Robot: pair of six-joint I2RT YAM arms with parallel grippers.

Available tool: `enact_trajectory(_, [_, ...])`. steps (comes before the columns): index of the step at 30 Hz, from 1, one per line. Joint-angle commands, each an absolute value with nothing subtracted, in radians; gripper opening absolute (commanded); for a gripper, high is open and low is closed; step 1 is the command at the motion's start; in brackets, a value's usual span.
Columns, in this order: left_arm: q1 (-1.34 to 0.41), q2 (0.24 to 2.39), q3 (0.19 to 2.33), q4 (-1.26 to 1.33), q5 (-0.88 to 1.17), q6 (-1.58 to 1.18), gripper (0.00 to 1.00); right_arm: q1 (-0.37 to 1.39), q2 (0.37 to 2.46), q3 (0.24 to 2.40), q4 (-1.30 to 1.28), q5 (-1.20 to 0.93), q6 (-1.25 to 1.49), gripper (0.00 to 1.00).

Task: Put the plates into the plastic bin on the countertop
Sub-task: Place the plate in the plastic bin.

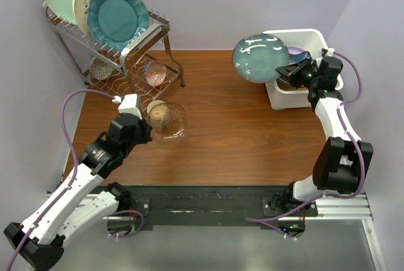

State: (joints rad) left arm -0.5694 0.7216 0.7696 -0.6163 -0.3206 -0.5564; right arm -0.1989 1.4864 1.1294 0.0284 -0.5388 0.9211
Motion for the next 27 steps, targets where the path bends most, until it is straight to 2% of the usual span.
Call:
enact_trajectory(1, [-0.563,0.718,0.761,-0.577,-0.319,-0.551,0.0,-0.238,1.483,1.204,0.264,-0.637,1.028,0.0])
enact_trajectory(13, [-0.563,0.719,0.761,-0.575,-0.319,-0.551,0.0,-0.345,1.565,1.169,0.414,-0.706,1.153,0.0])
enact_trajectory(27, [-0.563,0.721,0.761,-0.575,-0.318,-0.551,0.0,-0.423,1.578,1.08,0.498,-0.643,1.223,0.0])
